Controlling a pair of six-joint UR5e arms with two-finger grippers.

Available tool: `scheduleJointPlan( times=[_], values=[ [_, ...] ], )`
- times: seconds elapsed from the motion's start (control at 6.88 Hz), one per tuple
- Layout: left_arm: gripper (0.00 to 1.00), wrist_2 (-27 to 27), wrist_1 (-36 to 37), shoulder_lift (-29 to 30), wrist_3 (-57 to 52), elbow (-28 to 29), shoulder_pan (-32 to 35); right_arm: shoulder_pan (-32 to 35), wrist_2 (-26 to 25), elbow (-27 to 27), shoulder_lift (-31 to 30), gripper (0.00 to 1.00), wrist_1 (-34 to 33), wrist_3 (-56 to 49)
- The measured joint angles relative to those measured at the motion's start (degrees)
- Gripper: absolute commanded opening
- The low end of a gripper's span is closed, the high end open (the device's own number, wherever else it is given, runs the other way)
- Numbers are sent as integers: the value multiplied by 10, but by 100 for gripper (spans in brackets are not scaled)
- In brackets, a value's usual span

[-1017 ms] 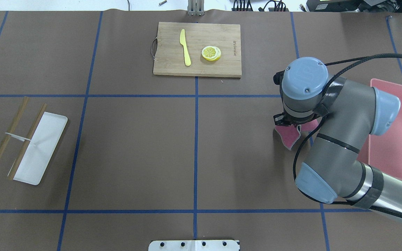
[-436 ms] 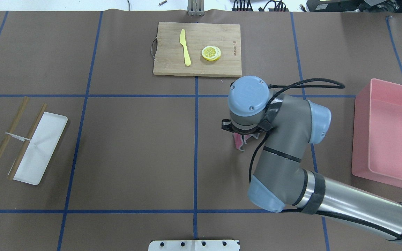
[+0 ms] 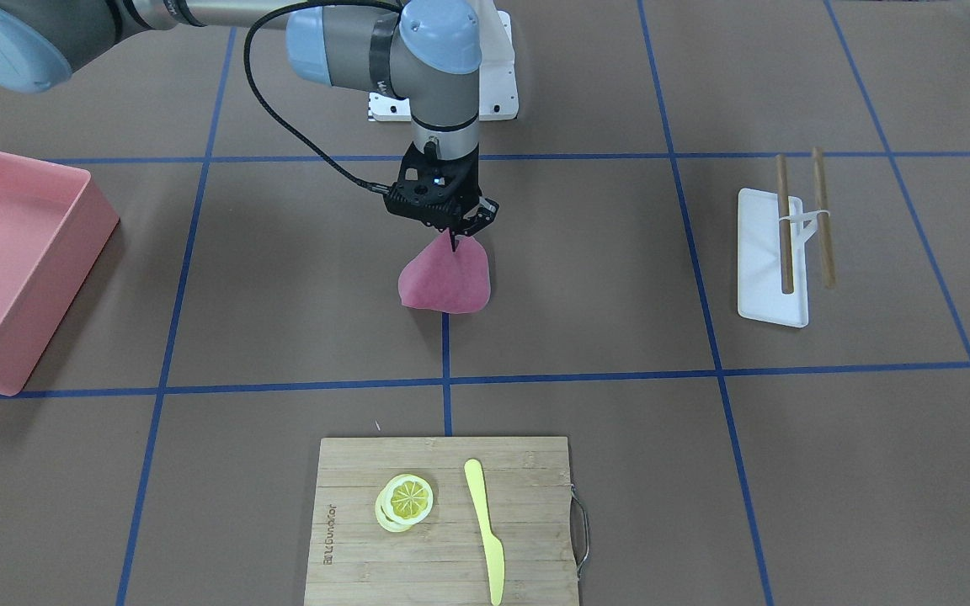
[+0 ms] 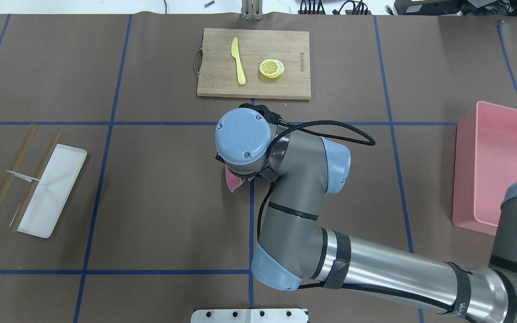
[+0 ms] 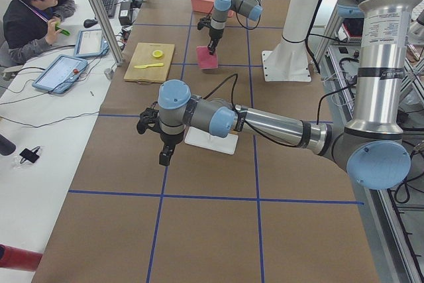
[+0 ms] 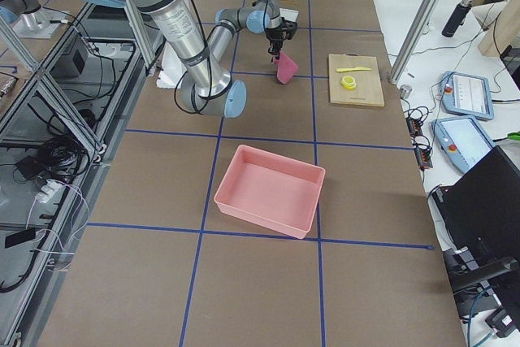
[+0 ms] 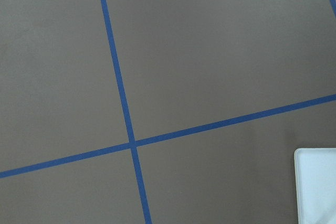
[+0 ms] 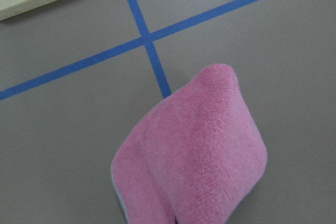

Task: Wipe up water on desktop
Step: 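Wipe the table surface with the pink cloth held in the right gripper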

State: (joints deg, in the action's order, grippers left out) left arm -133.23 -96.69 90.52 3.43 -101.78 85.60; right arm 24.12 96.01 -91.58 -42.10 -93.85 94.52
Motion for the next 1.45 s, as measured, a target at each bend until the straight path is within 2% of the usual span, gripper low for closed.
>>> scheduleJointPlan(
  times=[0.15,0.58,0.87,1.02,1.16,1.31,1.45],
  values=[
    [99,0,-1,-3,0,0,0,-2,0,-33,-39,0,-9,-14],
    [98,-3,-6,-13,0,-2,0,5,6,-234,-242,0,-144,-178],
    [99,-3,-6,-14,0,-3,1,24,3,-265,-321,0,-193,-248],
    [98,-2,-6,-16,0,-2,2,27,0,-257,-316,0,-205,-261],
    [98,-1,-6,-20,0,-2,3,26,0,-226,-268,0,-206,-243],
    [99,0,-6,-26,0,-1,7,23,1,-183,-207,0,-188,-201],
    [99,0,-6,-36,1,-1,18,14,1,-137,-153,0,-131,-144]
  ],
)
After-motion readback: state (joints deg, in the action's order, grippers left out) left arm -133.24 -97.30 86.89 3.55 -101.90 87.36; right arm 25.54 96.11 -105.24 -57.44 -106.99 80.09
